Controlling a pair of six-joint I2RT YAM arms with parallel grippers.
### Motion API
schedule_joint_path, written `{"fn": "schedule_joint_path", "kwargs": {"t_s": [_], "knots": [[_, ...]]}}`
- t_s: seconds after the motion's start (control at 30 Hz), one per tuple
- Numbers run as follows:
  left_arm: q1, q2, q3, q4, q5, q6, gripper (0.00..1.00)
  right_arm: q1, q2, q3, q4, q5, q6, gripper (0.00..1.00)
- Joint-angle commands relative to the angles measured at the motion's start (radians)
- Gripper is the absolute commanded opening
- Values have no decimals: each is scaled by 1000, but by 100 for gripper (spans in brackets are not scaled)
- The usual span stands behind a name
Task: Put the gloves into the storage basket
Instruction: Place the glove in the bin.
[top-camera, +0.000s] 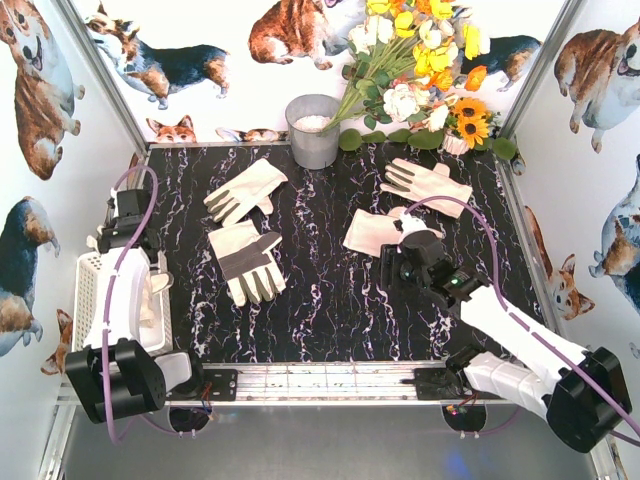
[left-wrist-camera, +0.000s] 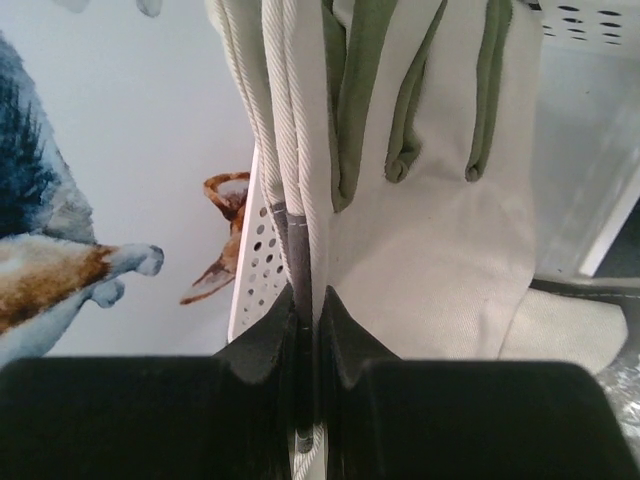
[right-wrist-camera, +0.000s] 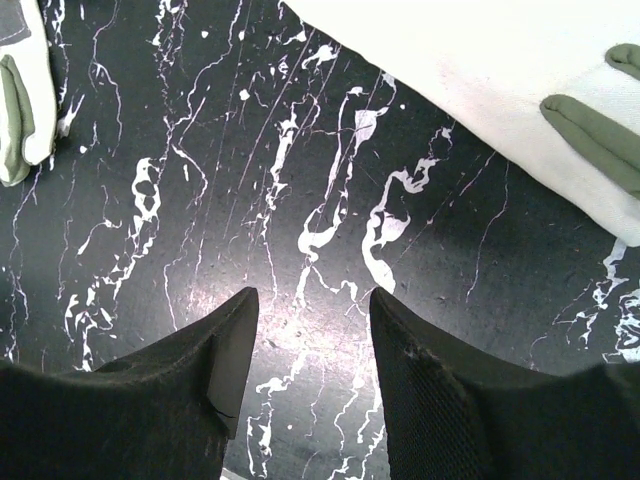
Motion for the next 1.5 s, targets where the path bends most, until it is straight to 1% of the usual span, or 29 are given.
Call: {"fn": "schedule_joint_path", "kwargs": {"t_s": [0.0, 0.17, 0.33, 0.47, 0.63, 0.83, 1.1, 1.37, 1.47], "knots": [[14, -8, -61, 139, -51, 100, 0, -4, -40, -3, 34, -13, 7, 51], [14, 2, -155, 260, -1, 178, 0, -5, -59, -3, 30, -11, 7, 51], [15, 49, -192, 358, -17, 250, 0, -5, -72, -3, 23, -13, 10, 51], [20, 97, -201, 400, -7, 277, 0, -5, -79, -4, 19, -14, 12, 51], [23, 157, -198, 403, 16, 284, 0, -5, -90, -7, 18, -13, 20, 51], [26, 200, -181, 422, -4, 330, 0, -5, -100, -13, 16, -19, 21, 51], [25, 325, -133, 440, -46, 372, 0, -6, -132, -9, -7, -14, 18, 51], [36, 377, -106, 473, -40, 422, 0, -6, -134, -22, 7, -45, 40, 51], [37, 414, -96, 499, -107, 404, 0, -6, -128, -20, 10, -54, 40, 51]]}}
